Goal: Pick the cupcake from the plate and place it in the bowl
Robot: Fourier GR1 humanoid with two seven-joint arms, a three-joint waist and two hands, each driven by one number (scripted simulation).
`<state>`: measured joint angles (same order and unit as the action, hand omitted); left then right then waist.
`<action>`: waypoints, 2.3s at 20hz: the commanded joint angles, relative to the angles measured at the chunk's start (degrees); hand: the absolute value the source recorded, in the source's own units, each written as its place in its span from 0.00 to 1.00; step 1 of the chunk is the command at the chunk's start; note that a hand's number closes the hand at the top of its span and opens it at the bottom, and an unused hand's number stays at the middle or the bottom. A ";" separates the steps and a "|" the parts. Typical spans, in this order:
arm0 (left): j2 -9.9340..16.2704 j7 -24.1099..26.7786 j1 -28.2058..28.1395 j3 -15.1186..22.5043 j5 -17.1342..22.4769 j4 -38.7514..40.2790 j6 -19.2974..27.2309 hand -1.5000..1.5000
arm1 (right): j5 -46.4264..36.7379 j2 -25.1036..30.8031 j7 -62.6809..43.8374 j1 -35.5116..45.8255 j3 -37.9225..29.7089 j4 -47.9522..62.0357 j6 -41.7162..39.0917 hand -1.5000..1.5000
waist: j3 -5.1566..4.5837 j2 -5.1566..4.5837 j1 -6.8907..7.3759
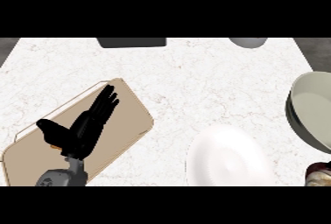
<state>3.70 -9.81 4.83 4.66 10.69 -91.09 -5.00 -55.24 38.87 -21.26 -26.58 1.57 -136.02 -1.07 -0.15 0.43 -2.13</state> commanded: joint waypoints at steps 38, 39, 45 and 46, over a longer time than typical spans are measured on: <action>-2.10 -2.02 3.36 1.40 -1.06 0.40 -0.37 0.50 | 23.65 -4.23 28.02 58.10 -22.89 84.66 -1.45 0.00 | 0.28 -0.72 3.23; -0.63 -1.11 1.11 1.07 -1.12 -0.51 -1.43 0.50 | 27.76 -3.54 29.46 58.03 -26.71 84.63 -2.45 0.00 | 0.31 -0.55 3.10; -0.94 -0.65 0.56 -0.27 -1.10 0.63 -0.20 0.50 | 44.25 -6.72 37.42 54.39 -37.58 75.52 -7.02 0.00 | 0.16 0.31 0.09; -0.78 -1.39 1.56 -0.80 -0.43 0.64 -0.37 0.50 | 47.09 -6.06 40.55 53.56 -39.55 74.96 -8.99 0.00 | 0.20 0.27 -0.17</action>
<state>2.58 -10.84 6.32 4.74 9.62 -90.44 -5.31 -17.17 33.34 14.27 28.96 -32.09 -57.49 -5.78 0.11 0.40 -1.13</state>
